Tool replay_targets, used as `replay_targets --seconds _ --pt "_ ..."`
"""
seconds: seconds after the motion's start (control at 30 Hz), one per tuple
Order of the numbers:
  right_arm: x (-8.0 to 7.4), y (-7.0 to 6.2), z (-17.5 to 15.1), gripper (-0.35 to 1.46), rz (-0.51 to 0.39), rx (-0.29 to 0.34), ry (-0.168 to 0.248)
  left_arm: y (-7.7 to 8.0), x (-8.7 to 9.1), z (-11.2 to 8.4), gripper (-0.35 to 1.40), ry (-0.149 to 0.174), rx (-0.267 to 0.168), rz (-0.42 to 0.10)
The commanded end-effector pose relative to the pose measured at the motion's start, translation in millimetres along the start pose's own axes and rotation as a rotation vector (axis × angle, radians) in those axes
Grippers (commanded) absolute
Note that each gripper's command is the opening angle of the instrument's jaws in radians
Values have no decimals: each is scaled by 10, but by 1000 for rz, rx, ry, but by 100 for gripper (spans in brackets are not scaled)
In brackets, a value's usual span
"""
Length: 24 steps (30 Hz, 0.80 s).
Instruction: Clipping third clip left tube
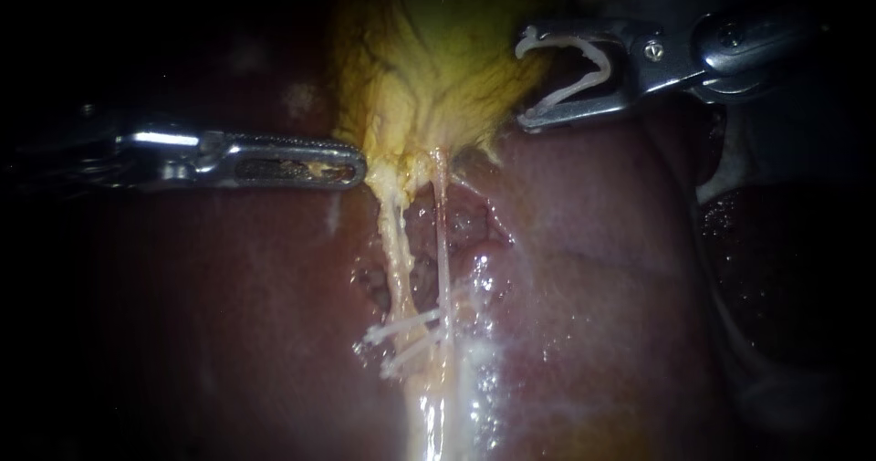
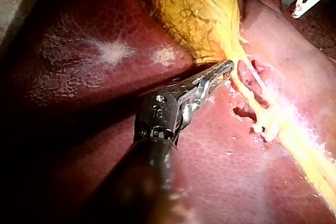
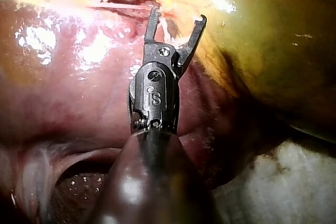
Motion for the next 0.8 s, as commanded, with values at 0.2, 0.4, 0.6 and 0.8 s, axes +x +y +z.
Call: replay_targets --seconds 0.2,0.4,0.6,0.8 --pt "0 0 0 60 0 0 0 -3 -11 -17 -35 5 12 -6" --pt "0 0 0 60 0 0 0 -4 -44 -60 -35 -11 -17 -30" --pt "0 1 1 60 0 5 2 -3 -60 -79 -35 -29 -25 -29" --pt "-3 -6 6 56 0 103 37 -4 -59 -78 -35 -30 -28 -29"
